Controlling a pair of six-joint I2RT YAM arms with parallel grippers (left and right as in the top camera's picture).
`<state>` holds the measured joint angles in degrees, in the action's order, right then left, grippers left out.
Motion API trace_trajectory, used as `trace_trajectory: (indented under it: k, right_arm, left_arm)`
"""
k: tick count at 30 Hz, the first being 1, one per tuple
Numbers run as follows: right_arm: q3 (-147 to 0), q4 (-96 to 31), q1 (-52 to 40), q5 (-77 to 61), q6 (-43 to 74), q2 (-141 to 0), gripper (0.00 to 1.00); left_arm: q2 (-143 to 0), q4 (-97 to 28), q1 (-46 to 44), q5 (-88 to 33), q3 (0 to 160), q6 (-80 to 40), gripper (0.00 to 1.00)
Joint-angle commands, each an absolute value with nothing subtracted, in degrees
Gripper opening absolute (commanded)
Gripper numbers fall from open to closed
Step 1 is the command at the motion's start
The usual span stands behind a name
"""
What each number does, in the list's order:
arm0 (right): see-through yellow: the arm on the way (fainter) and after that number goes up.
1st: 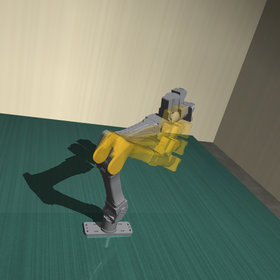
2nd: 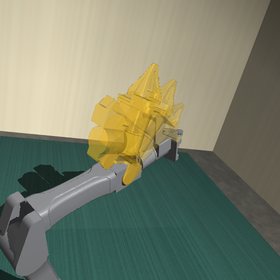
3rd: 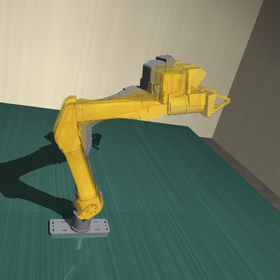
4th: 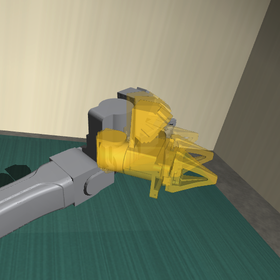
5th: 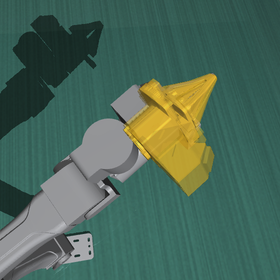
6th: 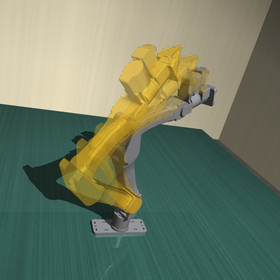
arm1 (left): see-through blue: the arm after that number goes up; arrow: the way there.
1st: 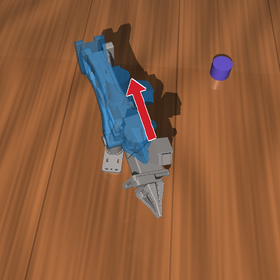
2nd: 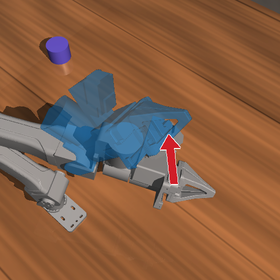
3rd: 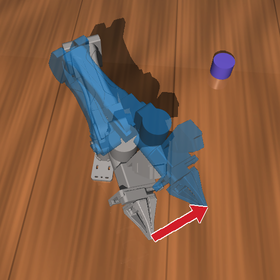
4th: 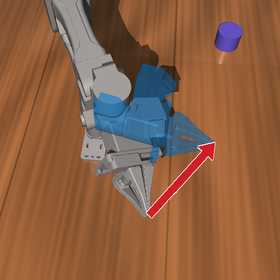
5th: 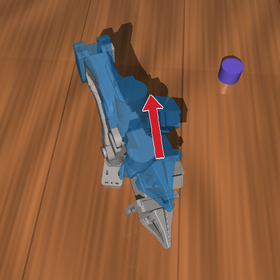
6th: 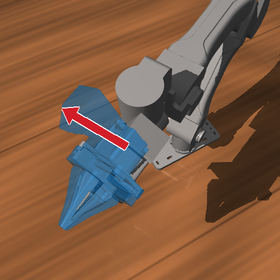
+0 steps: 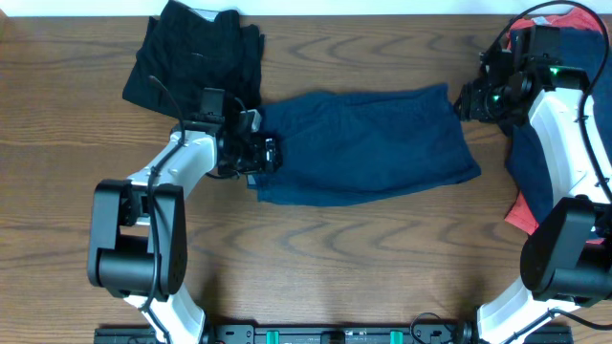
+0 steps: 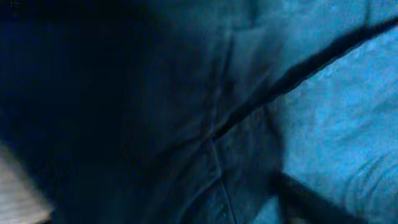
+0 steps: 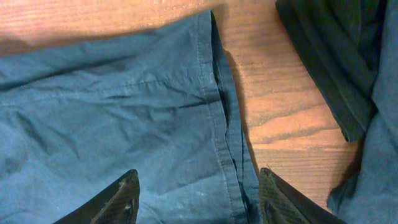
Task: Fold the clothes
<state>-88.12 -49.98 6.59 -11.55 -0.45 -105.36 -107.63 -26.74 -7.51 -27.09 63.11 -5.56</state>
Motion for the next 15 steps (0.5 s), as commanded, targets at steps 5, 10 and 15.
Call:
trace_trajectory:
  k: [5, 10, 15]
  right_arm:
    - [-88.82, -48.03, 4.47, -12.51, 0.82, -105.56, 0.57]
    - [-88.82, -44.16, 3.11, -14.79, 1.41, -105.89, 0.54]
    - [-88.82, -40.18, 3.03, -23.4, 5.96, -109.03, 0.51]
  left_arm:
    - [-109.86, -27.83, -7.79, -29.34, 61.95, -6.37, 0.06]
    - [-106.24, -32.12, -6.92, -24.32, 61.95, -7.99, 0.06]
    - [-100.18, -35.59, -6.66, -18.81, 61.95, -7.97, 0.06]
